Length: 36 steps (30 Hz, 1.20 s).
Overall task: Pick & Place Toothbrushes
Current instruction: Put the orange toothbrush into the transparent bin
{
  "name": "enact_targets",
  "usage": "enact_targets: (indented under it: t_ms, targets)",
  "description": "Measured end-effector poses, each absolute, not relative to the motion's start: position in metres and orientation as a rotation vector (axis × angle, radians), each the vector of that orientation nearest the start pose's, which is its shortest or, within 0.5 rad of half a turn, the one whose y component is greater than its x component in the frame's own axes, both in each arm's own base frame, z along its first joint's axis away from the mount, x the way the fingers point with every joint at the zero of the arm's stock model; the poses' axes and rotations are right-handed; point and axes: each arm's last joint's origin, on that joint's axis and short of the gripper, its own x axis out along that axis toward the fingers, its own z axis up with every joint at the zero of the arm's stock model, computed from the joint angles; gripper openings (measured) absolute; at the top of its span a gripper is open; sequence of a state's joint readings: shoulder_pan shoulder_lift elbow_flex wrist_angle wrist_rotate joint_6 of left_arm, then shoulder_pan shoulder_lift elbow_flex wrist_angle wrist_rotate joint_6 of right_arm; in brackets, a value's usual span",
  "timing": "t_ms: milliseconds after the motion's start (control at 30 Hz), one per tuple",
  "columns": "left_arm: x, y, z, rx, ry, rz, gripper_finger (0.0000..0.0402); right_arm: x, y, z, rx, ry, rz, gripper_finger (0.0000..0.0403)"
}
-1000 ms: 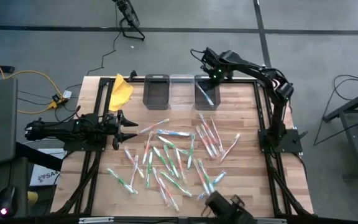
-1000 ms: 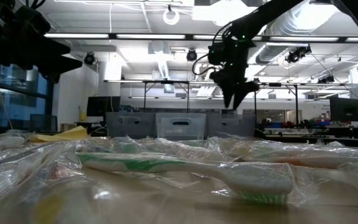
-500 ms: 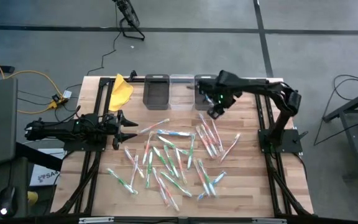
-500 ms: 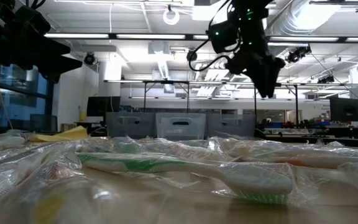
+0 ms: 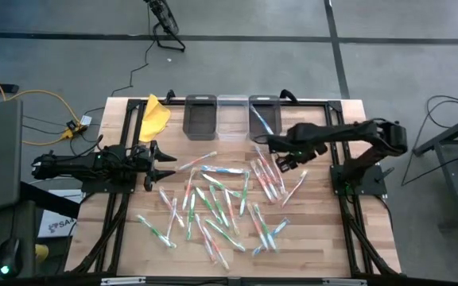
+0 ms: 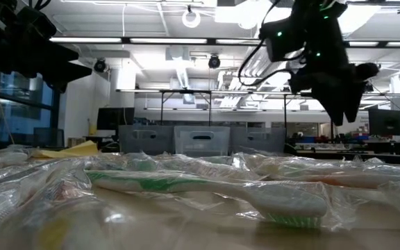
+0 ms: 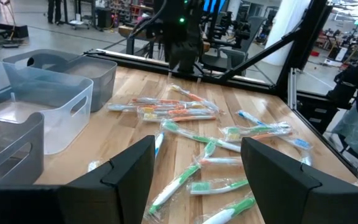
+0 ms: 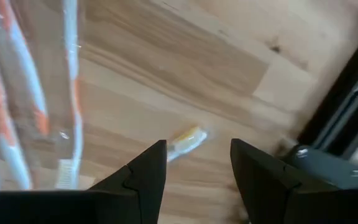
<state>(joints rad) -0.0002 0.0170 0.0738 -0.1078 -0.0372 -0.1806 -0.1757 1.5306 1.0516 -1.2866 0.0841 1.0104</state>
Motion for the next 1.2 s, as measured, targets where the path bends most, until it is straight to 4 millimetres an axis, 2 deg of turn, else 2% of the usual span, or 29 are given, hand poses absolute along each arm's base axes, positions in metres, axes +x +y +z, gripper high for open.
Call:
enact_targets:
  t_ms: [233, 533, 700, 800, 1033, 1200]
  targets:
    - [0.094, 0.001, 0.177, -0.180, 0.047, 0.042, 0.0232, 0.220, -0.012, 0.207, 0.963, 1.326, -1.166, 0.0171]
    - [0.094, 0.001, 0.177, -0.180, 0.048, 0.042, 0.0232, 0.218, 0.019, 0.177, 1.060, 1.202, -1.291, 0.0171]
    - [0.094, 0.001, 0.177, -0.180, 0.048, 0.042, 0.0232, 0.206, 0.026, 0.159, 1.086, 1.182, -1.408, 0.0171]
    - [0.094, 0.001, 0.177, -0.180, 0.047, 0.042, 0.0232, 0.203, 0.029, 0.152, 1.105, 1.157, -1.413, 0.0171]
    - [0.094, 0.001, 0.177, -0.180, 0.048, 0.042, 0.0232, 0.209, 0.030, 0.149, 1.120, 1.082, -1.353, 0.0171]
    - [0.094, 0.001, 0.177, -0.180, 0.048, 0.042, 0.0232, 0.211, 0.031, 0.148, 1.122, 1.092, -1.329, 0.0171]
